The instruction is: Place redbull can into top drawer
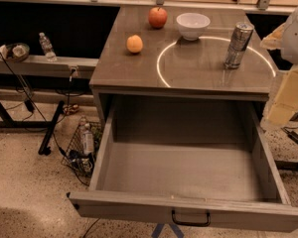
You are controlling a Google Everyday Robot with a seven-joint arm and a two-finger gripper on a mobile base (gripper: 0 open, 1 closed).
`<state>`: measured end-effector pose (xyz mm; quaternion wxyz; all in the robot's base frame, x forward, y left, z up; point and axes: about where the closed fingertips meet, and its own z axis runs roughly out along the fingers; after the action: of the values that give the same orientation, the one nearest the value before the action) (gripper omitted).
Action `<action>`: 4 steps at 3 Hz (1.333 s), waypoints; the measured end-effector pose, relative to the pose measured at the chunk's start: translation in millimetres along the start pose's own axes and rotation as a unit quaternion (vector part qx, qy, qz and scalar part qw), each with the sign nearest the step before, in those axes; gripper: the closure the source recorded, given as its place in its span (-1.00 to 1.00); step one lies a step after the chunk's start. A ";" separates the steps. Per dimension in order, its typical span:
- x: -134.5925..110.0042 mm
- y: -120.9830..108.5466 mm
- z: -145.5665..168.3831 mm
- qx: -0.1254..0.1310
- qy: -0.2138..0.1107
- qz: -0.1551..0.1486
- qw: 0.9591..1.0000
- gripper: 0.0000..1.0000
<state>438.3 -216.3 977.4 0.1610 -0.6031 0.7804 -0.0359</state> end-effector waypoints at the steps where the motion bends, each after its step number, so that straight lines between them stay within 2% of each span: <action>1: -0.5 -1.4 -0.8 0.003 -0.002 -0.001 1.000 -1.00; 2: 5.7 -37.6 7.1 0.025 -0.024 0.007 0.999 -1.00; 3: 20.3 -92.1 18.2 0.061 -0.063 0.030 0.996 -1.00; 4: 36.3 -137.6 23.4 0.098 -0.100 0.048 0.989 -1.00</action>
Offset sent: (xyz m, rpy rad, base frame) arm 0.1183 -0.0524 0.0006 0.1217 -0.1709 -0.0447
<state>565.1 -284.8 982.1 0.2980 -0.5465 0.7814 -0.0441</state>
